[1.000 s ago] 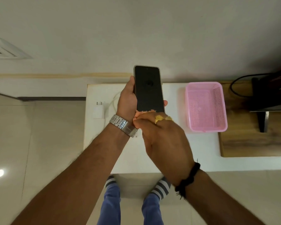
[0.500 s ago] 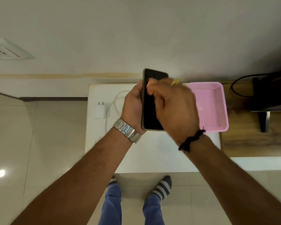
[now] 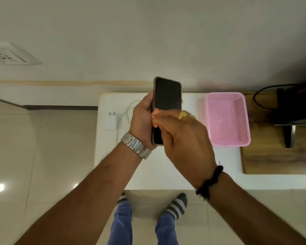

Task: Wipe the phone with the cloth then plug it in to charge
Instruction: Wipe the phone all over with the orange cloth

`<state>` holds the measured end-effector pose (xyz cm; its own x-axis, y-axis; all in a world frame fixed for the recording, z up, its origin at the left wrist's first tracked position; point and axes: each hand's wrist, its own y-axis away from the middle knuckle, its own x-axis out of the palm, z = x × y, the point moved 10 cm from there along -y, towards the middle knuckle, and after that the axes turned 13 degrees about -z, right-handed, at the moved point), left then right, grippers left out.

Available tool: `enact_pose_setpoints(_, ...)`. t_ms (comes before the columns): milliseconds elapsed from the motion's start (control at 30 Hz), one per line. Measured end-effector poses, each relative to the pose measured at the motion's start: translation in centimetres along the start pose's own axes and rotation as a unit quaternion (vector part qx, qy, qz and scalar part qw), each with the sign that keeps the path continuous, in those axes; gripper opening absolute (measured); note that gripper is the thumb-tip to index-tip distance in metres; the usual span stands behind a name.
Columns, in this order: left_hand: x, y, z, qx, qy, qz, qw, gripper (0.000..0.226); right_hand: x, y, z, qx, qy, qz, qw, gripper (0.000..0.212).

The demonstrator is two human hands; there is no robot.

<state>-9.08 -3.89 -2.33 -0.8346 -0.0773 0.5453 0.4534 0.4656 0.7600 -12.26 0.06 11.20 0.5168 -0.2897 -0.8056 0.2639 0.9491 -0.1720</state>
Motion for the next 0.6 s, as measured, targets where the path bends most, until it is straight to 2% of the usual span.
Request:
enact_pose_setpoints(67, -0.1, 0.1, 0.5, -0.003, -0.010, -0.004, 1.000, 0.055, 0.0, -0.6, 0.1, -0.025, 0.015, 0.009, 1.000, 0.016)
enact_pose_setpoints(233, 0.3, 0.1, 1.3, -0.009, 0.016, 0.002, 1.000, 0.046, -1.6, -6.8, -2.6, 0.021, 0.043, -0.083, 0.995, 0.032)
enact_pose_setpoints(300, 0.4, 0.1, 0.4, -0.002, 0.013, 0.013, 1.000, 0.047, -1.1, -5.0, -1.9, 0.025, 0.037, -0.067, 0.997, 0.036)
enact_pose_setpoints(400, 0.2, 0.0, 0.4, -0.012, -0.004, 0.006, 1.000, 0.055, -0.6, -1.6, 0.0, 0.002, 0.004, -0.025, 1.000, 0.025)
enact_pose_setpoints(500, 0.5, 0.0, 2.0, -0.012, -0.012, 0.012, 1.000, 0.044, -1.8, -5.1, -2.2, 0.012, 0.035, -0.076, 0.996, 0.025)
enact_pose_setpoints(600, 0.7, 0.0, 2.5, -0.025, -0.004, 0.008, 1.000, 0.048, -2.3, -7.9, -3.6, 0.039, 0.037, -0.099, 0.994, 0.028)
